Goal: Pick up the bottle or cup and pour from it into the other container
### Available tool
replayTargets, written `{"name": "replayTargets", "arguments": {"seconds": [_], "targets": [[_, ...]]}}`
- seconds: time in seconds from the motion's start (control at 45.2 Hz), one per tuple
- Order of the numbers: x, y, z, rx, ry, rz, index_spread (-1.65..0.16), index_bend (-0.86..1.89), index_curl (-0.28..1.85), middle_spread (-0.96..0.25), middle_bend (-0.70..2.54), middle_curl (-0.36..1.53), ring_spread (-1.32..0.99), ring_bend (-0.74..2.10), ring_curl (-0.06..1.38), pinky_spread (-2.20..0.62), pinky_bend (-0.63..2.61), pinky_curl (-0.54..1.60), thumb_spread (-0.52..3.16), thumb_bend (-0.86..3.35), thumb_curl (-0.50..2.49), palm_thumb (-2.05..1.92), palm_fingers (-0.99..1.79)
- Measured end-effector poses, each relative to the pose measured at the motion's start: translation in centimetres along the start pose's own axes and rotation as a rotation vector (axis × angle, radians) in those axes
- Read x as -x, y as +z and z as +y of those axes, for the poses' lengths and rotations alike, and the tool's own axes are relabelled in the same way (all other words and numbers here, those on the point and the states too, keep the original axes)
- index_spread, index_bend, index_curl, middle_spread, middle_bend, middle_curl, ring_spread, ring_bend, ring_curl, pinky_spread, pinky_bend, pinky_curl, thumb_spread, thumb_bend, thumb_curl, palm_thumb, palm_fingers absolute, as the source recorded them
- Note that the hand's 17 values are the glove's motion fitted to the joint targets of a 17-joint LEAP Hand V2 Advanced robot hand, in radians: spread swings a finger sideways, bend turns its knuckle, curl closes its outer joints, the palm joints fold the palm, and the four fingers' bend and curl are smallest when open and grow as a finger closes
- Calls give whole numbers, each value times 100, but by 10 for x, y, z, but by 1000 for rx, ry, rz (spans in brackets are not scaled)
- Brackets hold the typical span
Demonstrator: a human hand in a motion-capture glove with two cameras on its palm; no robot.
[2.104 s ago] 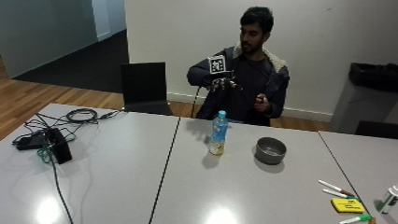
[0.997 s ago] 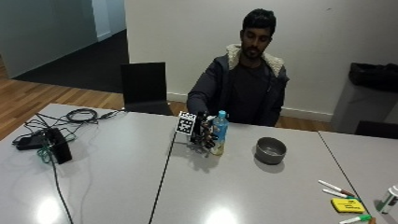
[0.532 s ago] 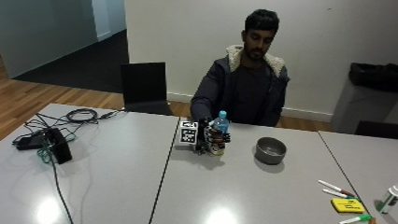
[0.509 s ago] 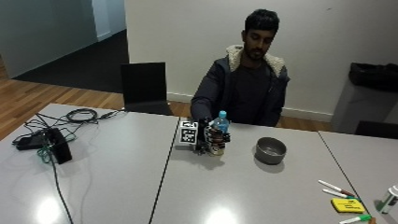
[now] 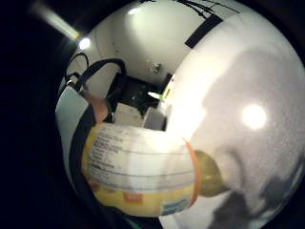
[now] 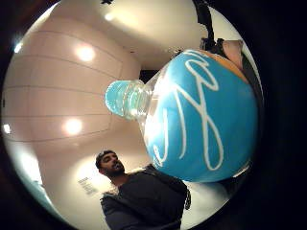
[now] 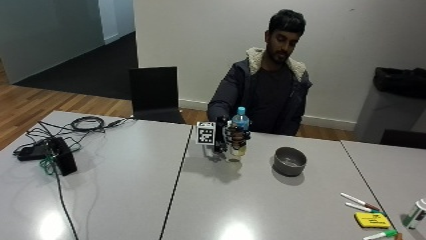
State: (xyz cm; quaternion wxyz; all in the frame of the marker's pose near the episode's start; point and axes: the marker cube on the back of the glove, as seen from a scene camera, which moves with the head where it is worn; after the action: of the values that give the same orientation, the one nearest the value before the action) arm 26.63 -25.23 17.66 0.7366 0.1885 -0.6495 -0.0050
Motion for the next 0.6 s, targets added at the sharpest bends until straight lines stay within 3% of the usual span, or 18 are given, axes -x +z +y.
{"name": "replayTargets", "arguments": {"seconds": [0.066, 0.177, 0.31, 0.354, 0.487, 0.598], "targets": [[19, 1, 0, 55, -76, 68, -32, 12, 26, -28, 45, 40, -17, 67, 38, -12, 43, 36, 54, -4, 46, 92, 124], [57, 8, -6, 143, -57, 247, -32, 12, 26, -28, 45, 41, -17, 67, 38, -13, 44, 37, 53, -4, 46, 92, 124], [95, 43, -38, -95, 41, 467, -32, 12, 27, -28, 45, 41, -18, 67, 38, -15, 44, 37, 53, -4, 46, 92, 124], [103, 54, -39, -109, 60, 555, -32, 11, 27, -28, 45, 41, -18, 68, 38, -15, 44, 37, 54, -4, 46, 92, 124], [116, 74, -30, 153, 8, 823, -32, 11, 27, -28, 45, 42, -18, 68, 39, -15, 45, 37, 54, -4, 46, 91, 124], [128, 98, -41, 244, 49, 982, -32, 11, 27, -28, 45, 42, -18, 68, 39, -15, 45, 37, 54, -4, 46, 91, 123]]}}
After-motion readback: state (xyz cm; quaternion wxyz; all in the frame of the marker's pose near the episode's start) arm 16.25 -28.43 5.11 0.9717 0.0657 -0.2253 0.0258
